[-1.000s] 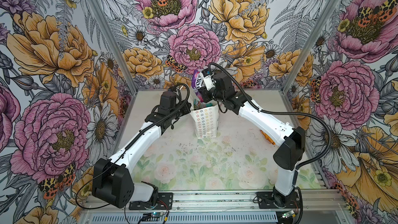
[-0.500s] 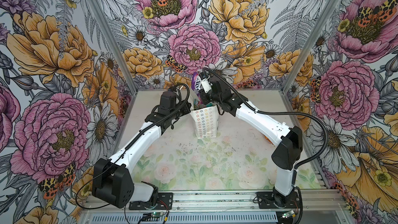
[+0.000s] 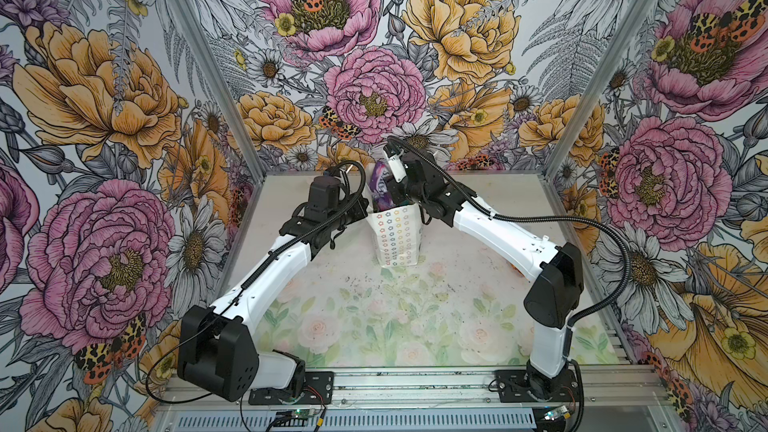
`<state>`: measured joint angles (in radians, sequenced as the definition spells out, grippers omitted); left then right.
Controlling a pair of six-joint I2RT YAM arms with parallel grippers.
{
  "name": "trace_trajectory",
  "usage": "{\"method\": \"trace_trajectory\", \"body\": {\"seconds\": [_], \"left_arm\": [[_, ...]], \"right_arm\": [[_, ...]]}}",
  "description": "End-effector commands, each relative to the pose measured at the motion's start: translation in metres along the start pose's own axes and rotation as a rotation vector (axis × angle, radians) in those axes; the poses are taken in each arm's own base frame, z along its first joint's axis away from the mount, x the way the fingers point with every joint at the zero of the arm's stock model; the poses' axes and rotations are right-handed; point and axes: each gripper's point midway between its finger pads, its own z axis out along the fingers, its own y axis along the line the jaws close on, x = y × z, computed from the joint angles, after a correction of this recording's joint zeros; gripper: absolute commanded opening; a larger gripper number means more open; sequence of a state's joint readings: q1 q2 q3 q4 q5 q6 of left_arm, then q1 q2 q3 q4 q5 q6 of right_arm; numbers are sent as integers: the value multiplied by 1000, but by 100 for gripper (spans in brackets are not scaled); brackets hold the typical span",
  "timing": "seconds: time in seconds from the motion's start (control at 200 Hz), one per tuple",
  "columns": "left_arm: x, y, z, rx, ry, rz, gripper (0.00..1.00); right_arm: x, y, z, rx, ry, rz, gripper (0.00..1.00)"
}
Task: Place the snacks into the paper bag
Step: 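Lower the purple FOX'S bag into the paper bag opening with the right gripper, then open the right gripper and move it toward the orange chips bag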
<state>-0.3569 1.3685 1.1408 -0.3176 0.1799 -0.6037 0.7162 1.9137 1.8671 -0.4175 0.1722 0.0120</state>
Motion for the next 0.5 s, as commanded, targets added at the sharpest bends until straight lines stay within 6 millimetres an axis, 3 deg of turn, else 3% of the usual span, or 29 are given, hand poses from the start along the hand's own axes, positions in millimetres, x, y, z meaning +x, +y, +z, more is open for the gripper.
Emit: {"method": "trace_trajectory", "body": {"seconds": [0.0,0.495], "left_arm": [[-16,-10,-9,19,-54,15,0],[-16,-10,-9,20,-53,14,0]], "right_arm": [[-16,-3,-10,24,-49,-3,50],[-25,-8,-28,50,-75,-4,62]]}}
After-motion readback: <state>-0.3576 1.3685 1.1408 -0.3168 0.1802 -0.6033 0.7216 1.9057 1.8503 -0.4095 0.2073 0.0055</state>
